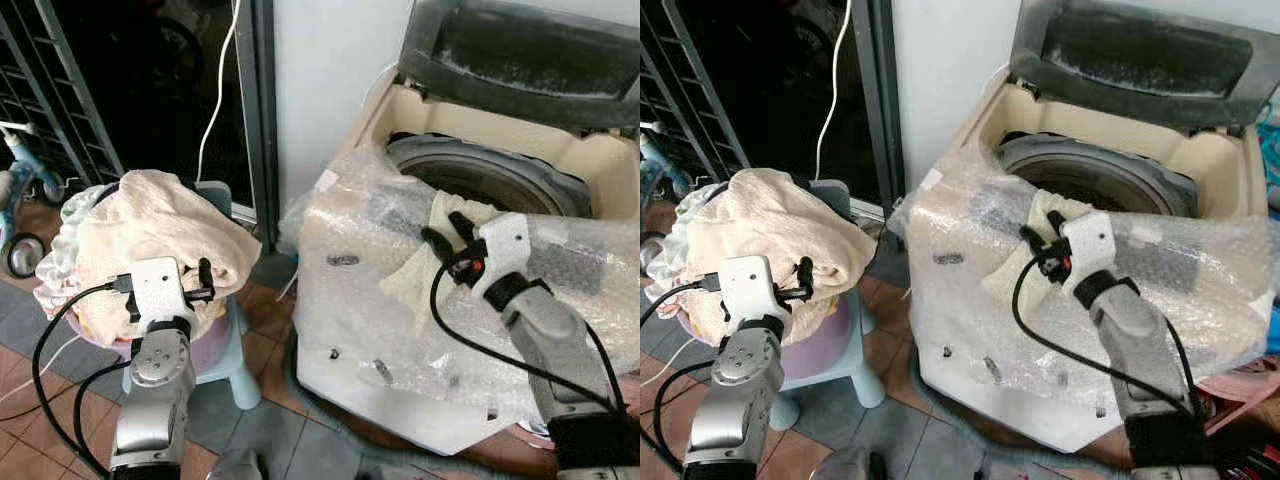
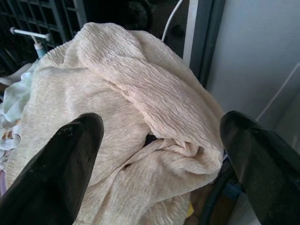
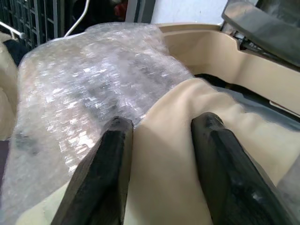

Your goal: Clothes washing

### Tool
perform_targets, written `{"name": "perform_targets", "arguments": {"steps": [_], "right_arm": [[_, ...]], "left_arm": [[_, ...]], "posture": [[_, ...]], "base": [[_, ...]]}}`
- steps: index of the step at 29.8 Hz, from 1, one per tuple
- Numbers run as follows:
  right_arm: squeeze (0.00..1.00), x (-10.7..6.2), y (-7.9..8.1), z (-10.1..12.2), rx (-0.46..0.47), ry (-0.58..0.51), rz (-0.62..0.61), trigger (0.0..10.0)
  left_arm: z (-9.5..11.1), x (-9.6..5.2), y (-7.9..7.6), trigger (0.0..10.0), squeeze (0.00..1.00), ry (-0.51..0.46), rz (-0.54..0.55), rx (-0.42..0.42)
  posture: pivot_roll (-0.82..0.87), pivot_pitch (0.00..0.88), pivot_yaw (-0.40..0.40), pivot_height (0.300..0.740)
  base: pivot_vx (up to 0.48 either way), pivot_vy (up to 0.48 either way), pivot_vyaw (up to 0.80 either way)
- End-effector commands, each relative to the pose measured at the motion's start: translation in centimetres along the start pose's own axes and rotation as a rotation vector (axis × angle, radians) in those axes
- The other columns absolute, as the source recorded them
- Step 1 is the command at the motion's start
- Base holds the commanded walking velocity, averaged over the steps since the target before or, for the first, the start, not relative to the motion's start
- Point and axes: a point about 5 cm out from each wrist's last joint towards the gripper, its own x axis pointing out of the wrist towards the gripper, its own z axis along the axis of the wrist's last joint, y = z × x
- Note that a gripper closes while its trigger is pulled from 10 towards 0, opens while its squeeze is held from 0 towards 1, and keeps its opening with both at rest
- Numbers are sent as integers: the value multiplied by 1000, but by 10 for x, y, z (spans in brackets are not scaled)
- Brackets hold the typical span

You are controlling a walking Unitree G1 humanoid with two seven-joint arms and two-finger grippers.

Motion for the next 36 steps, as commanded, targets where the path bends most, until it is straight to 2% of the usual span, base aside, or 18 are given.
{"name": "perform_targets", "arguments": {"steps": [1,6,15,24,26,27,28,31,33,35,36], "right_arm": [[0,-1,6,-5,0,34,12,0],[0,6,7,-6,-6,48,-26,0],[0,21,-11,2,18,59,-139,0],[0,32,-14,6,5,111,-120,0],[0,43,-22,20,-32,63,-138,0],[0,53,-35,40,-71,-14,-182,0],[0,53,-35,40,-71,-14,-182,0],[0,66,-67,97,-127,-221,-345,0],[0,67,-79,134,-164,-339,-416,0],[0,69,-79,147,-197,-386,-415,196],[0,69,-79,147,-197,-386,-415,196]], "left_arm": [[3,0,-2,10000,0,-6,-13,9],[3,0,-1,10000,0,-8,-11,13],[4,0,-1,10000,0,-10,-3,9],[3,-1,-1,10000,0,-4,-1,4],[3,-1,-1,10000,0,-2,-2,3],[3,-1,-1,10000,0,-2,-3,2],[3,-1,-1,10000,0,-2,-3,2],[3,-1,-2,10000,0,-3,-3,3],[3,-1,-2,10000,0,-4,2,3],[3,-1,-1,10000,0,-5,7,4],[3,-1,-1,10000,0,-5,7,4]], "posture": [[-6,0,-24,740],[-1,0,-27,740],[2,0,-30,740],[-2,0,-30,740],[-2,0,-29,740],[-1,0,-29,740],[-1,0,-29,740],[3,0,-34,740],[8,0,-40,740],[11,0,-43,740],[11,0,-43,740]], "base": [[0,0,0],[0,0,0],[0,0,0],[0,0,0],[0,0,0],[0,0,0],[0,0,0],[0,0,0],[0,0,0],[0,0,0],[0,0,0]]}}
